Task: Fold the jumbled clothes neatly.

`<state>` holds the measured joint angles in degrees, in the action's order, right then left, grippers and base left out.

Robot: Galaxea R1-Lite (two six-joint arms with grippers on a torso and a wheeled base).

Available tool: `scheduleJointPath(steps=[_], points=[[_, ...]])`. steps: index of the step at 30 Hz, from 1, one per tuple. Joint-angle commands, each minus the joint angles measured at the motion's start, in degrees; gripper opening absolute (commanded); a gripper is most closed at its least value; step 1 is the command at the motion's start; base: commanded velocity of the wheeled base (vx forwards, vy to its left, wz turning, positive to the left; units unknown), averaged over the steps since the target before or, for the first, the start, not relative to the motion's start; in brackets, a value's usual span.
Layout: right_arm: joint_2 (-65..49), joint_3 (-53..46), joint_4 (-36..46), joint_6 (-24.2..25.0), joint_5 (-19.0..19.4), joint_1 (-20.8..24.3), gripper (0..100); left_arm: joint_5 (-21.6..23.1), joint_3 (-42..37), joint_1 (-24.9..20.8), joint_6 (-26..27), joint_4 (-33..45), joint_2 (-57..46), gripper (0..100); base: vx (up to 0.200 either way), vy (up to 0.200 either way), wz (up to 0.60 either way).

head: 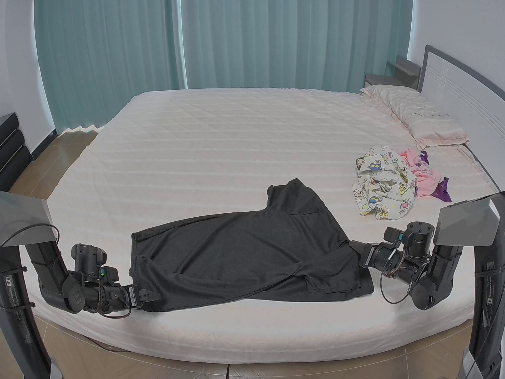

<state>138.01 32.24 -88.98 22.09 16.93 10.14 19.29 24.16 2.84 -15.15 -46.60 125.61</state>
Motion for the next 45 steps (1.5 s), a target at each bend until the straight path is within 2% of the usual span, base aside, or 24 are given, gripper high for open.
scheduleJointPath(steps=[1, 3, 4, 9, 12, 13, 21, 26, 32, 34, 38, 40, 41, 43, 44, 45], points=[[-0.02, -0.34, -0.67, 0.06, 0.03, -0.04, 0, -0.74, -0.17, -0.56, -0.14, -1.12, 1.65, 100, 0.000, 0.000, 0.00], [-0.02, -0.34, -0.67, 0.06, 0.12, -0.04, 0, -0.74, -0.17, -0.56, -0.14, -1.21, 1.92, 100, 0.000, 0.000, 0.00], [-0.02, -0.34, -0.67, 0.06, 0.03, -0.04, 0, -0.74, -0.17, -0.56, -0.14, -1.21, 2.09, 0, 0.000, 0.000, 0.00], [-0.20, -0.34, -0.67, 0.06, 0.03, 0.05, 0, -1.00, -0.87, -0.47, -0.23, -0.86, 1.57, 0, 0.000, 0.000, 0.00], [-0.29, -0.60, -0.67, 0.06, 0.12, 0.05, 0, -3.29, -2.89, -0.47, -0.14, -1.03, 1.04, 0, 0.000, 0.000, 0.00], [-0.29, -0.60, -0.67, 0.06, 0.03, 0.05, 0, -5.66, -4.65, -0.56, -0.23, -1.03, -0.63, 0, 0.000, 0.000, 0.00], [-1.16, -1.39, -0.67, -0.03, 0.03, 0.05, 0, -6.45, -9.40, -0.47, -0.49, -0.50, -6.96, 0, 0.000, 0.000, 0.00], [-3.89, -3.86, -0.67, -0.03, 0.12, 0.05, 0, -9.18, -12.21, -0.56, -1.19, -0.42, -11.09, 0, 0.000, 0.000, 0.00], [-4.77, -5.35, -0.67, -0.12, 0.12, -0.04, 0, -9.27, -14.93, -0.56, -1.55, 1.60, -15.31, 0, 0.000, 0.000, 0.00], [-4.86, -6.05, -0.67, -0.12, 0.12, -0.04, 0, -9.27, -15.11, -0.91, -1.63, 5.03, -17.68, 0, 0.000, 0.000, 0.00], [-6.26, -7.81, -0.67, -0.20, 0.21, -0.04, 0, -9.27, -13.88, -2.58, -1.63, 18.74, -27.09, 0, 0.000, 0.000, 0.00], [-6.44, -7.99, -0.67, -0.20, 0.21, -0.04, 0, -9.27, -13.26, -3.02, -1.63, 21.47, -28.84, 0, 0.000, 0.000, 0.00], [-6.79, -8.16, -0.67, -0.20, 0.21, -0.12, 0, -9.27, -11.77, -3.63, -1.63, 28.24, -32.18, 0, 0.000, 0.000, 0.00], [-7.05, -8.43, -0.67, -0.20, 0.21, -0.12, 0, -9.18, -9.66, -4.07, -1.63, 34.04, -34.73, 0, 0.000, 0.000, 0.00], [-7.14, -8.60, -0.67, -0.20, 0.12, -0.04, 0, -8.91, -6.94, -4.07, -1.72, 39.57, -36.31, 0, 0.000, 0.000, 0.00], [-7.14, -8.60, -0.67, -0.20, 0.12, -0.04, 0, -8.91, -6.94, -4.07, -1.72, 39.57, -36.31, 0, 0.000, 0.000, 0.00]])
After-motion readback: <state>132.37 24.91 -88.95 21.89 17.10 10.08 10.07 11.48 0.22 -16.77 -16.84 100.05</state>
